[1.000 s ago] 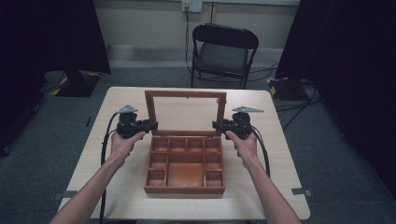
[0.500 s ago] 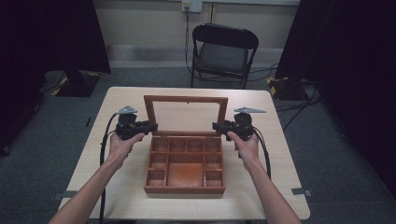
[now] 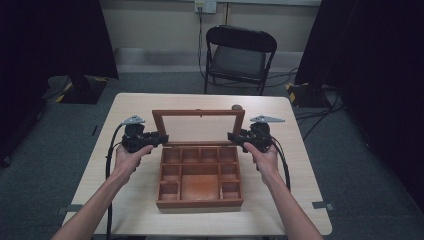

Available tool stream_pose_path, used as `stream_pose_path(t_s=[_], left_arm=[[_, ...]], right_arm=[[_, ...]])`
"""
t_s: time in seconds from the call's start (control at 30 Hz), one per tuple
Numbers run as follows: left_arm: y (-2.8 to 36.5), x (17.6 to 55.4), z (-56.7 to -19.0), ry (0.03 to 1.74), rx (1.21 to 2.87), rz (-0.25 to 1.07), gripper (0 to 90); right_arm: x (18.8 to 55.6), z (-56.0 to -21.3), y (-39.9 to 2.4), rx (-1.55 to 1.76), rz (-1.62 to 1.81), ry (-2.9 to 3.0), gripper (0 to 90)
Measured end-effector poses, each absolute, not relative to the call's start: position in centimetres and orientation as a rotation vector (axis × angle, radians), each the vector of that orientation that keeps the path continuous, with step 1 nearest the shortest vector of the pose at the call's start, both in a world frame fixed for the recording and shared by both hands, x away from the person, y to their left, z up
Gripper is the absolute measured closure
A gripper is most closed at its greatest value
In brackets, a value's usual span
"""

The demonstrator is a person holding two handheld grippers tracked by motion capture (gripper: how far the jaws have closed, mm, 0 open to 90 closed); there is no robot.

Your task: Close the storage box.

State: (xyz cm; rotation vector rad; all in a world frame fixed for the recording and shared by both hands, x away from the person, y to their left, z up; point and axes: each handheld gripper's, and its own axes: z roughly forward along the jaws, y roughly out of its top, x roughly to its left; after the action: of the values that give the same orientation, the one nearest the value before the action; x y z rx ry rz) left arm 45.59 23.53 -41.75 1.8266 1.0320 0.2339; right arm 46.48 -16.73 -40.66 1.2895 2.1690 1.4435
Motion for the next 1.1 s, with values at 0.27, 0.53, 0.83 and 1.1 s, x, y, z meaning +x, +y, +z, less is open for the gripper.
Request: stream_pose_path(t_s=[0.27,0.53,0.83,1.1], left_arm=[[23.6,45.6,-41.7,1.023,1.835,0.228,57.1],[23.3,45.4,-41.5,1.037,1.848,0.224,53.5],[23.0,45.2,-41.3,1.043,1.852,0.224,50.5],[22.8,44.4,-41.0,1.04,1.853,0.222,45.6]], right_arm=[[46.1,-40.5,-16.8,1.312,1.446,2.161,47.8],[45.5,-40.3,-16.5,1.296,1.408,2.17,47.0],[44.9,-40.2,-16.6,1.344,1.423,2.163,44.1],[44.5,-40.3,-16.6,1.344,1.414,2.184,39.0]])
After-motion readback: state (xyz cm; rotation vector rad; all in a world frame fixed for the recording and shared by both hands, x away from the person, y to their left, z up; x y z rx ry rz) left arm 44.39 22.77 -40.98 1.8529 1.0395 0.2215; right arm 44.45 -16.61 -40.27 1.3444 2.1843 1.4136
